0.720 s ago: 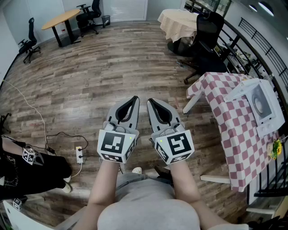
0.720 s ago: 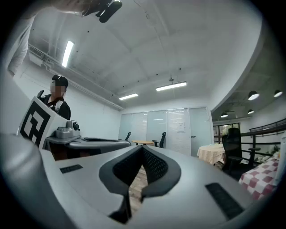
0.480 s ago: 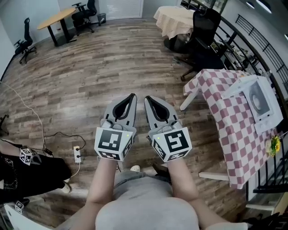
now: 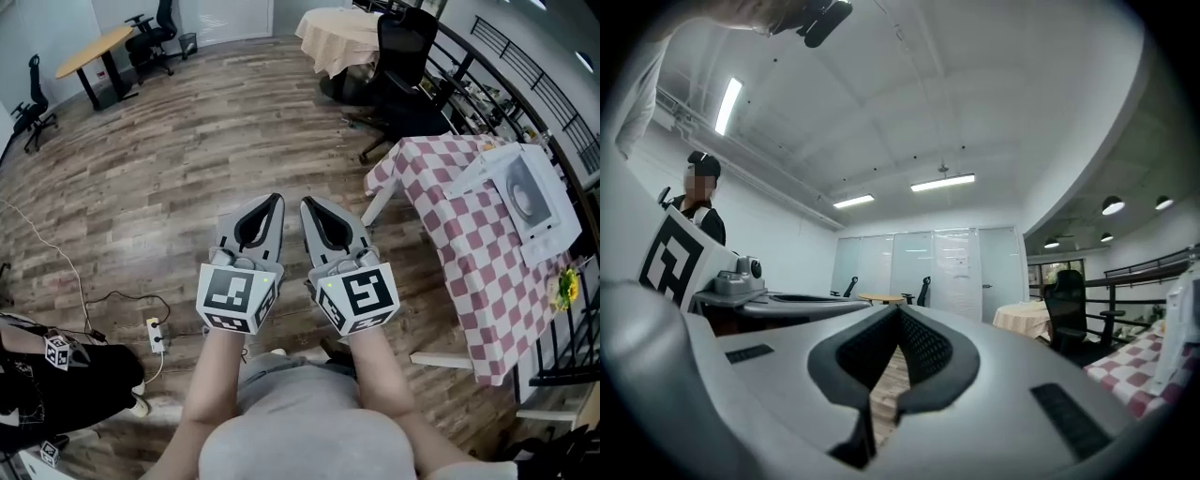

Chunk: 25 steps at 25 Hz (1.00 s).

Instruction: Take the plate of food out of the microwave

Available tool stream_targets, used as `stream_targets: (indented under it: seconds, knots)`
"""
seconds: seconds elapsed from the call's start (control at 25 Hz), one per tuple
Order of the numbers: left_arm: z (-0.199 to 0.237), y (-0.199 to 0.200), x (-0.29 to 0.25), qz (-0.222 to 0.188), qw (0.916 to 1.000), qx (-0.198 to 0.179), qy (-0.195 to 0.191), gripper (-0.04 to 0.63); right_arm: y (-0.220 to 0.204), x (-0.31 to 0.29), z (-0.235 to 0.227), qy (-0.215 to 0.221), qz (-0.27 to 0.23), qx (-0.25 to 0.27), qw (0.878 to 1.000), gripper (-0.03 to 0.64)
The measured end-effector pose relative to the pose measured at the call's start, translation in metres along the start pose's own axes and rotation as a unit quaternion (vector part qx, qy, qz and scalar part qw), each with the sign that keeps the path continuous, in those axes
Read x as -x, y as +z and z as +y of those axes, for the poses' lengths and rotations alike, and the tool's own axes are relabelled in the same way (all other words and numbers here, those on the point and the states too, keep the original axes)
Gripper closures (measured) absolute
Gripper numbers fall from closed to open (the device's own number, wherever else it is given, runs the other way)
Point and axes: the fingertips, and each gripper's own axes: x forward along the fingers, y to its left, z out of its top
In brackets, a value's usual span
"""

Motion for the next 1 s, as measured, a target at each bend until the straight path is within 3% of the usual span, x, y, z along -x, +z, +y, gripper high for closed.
stream_targets:
  seconds: [0.48,1.0]
  knots:
    - [-0.07,-0.009,-0.08,0.007,0.9974,0.012,-0.071,0.591,-0.006,0.032,-0.096,-0.07,0.015,-0.002,0.997,0.592]
    - [-0.131,-0.012,-0.162,0.019,0.9936,0.006,-0.111,0.591,-0.007,0.047,-0.189,-0.096,0.013,-0.013,0.995,0.592]
